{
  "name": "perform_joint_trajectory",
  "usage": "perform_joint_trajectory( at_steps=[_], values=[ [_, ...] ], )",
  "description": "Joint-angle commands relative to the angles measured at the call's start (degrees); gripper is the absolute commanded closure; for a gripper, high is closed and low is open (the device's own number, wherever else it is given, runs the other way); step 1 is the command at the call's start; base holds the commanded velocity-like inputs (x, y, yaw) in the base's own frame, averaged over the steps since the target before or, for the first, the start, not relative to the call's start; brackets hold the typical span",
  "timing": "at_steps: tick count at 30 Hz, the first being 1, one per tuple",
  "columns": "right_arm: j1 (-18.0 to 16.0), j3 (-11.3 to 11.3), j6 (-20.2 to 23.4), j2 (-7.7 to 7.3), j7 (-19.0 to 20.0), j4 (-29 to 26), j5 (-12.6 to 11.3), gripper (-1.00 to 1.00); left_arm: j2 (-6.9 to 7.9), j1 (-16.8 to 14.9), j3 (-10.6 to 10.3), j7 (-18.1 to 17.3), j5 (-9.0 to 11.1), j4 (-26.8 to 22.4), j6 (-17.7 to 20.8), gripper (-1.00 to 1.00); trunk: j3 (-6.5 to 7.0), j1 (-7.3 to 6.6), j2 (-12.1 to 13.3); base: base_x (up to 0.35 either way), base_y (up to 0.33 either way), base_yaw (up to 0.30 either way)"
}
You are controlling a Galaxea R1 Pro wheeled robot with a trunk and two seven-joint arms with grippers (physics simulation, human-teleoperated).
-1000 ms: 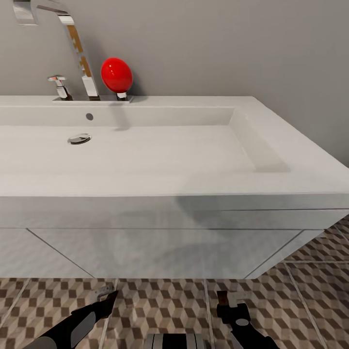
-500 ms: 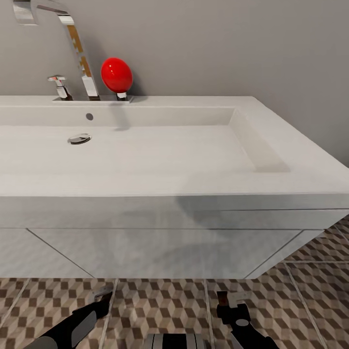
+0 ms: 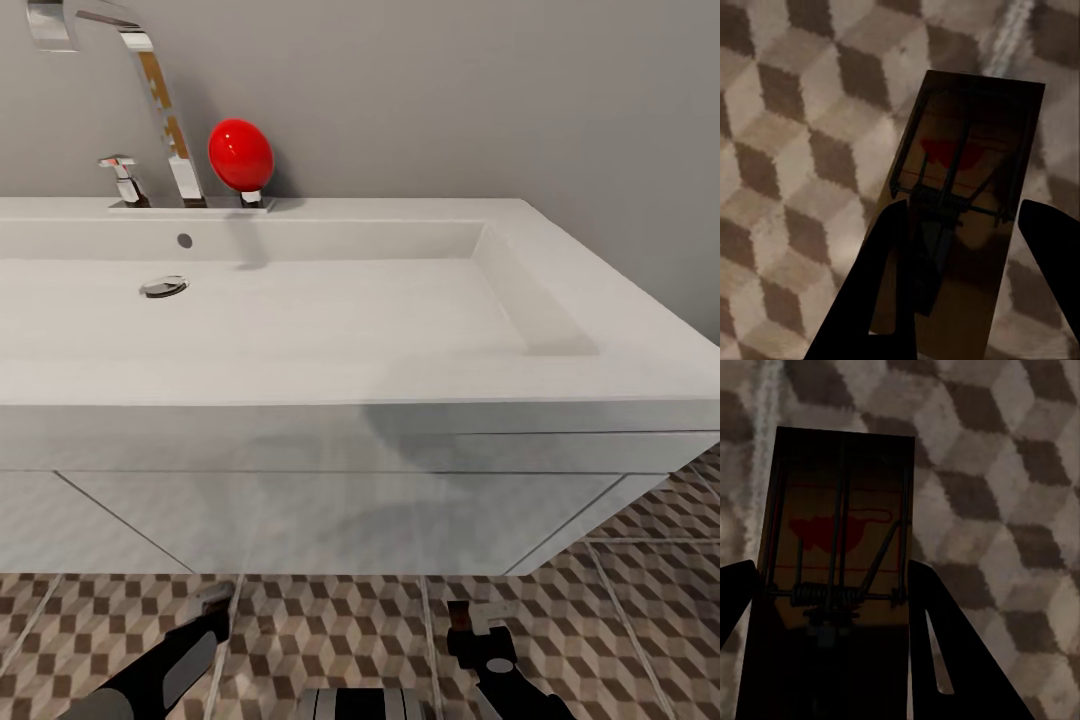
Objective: Take the four mousetraps from the cabinet in the bathroom and place them on the bathroom floor. Make sure all four end up on the same floor surface, and ensure that at least two of them are either under or directly next to the same bathroom sink.
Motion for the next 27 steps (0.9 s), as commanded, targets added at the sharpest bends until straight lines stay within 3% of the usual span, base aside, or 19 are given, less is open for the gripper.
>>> perform_joint_trajectory(
  at_steps=[1,7,11,16,18,23,27],
  values=[
    [-0.04,0.33,-0.16,-0.01,-0.27,0.07,-0.16,1.0,0.09,-0.03,-0.45,0.43,0.26,-0.35,0.28,1.0,-0.04,-0.01,-0.02,0.0,0.0,0.0],
    [-0.04,0.33,-0.16,-0.01,-0.27,0.07,-0.16,1.0,0.09,0.05,-0.53,-4.67,0.23,-0.7,0.33,1.0,-0.04,-0.01,-0.02,0.0,0.0,0.0],
    [-0.04,0.33,-0.18,-0.01,-0.27,0.07,-0.16,1.0,0.13,0.09,-0.63,-5.52,0.16,-1.62,0.33,1.0,-0.04,-0.01,-0.02,0.0,0.0,0.0],
    [-0.04,0.33,-0.18,-0.01,-0.27,0.07,-0.16,1.0,0.14,0.14,-3.18,-5.78,0.15,-2.19,0.01,1.0,-0.04,-0.01,-0.02,0.0,0.0,0.0],
    [-0.04,0.33,-0.18,-0.01,-0.27,0.07,-0.16,1.0,0.2,0.14,-3.78,-5.8,0.11,-2.2,-1.35,1.0,-0.04,-0.01,-0.02,0.0,0.0,0.0],
    [-0.04,0.28,-0.25,-0.01,-0.27,0.07,-0.15,1.0,0.21,0.22,-5.15,-5.9,0.14,-2.2,-9.46,1.0,-0.04,-0.01,-0.02,0.0,0.0,0.0],
    [-0.04,0.25,-0.26,-0.01,-0.27,0.07,-0.13,1.0,0.32,0.23,-7.91,-5.85,0.18,-2.29,-11.1,1.0,-0.04,-0.01,-0.02,0.0,0.0,0.0]
  ],
)
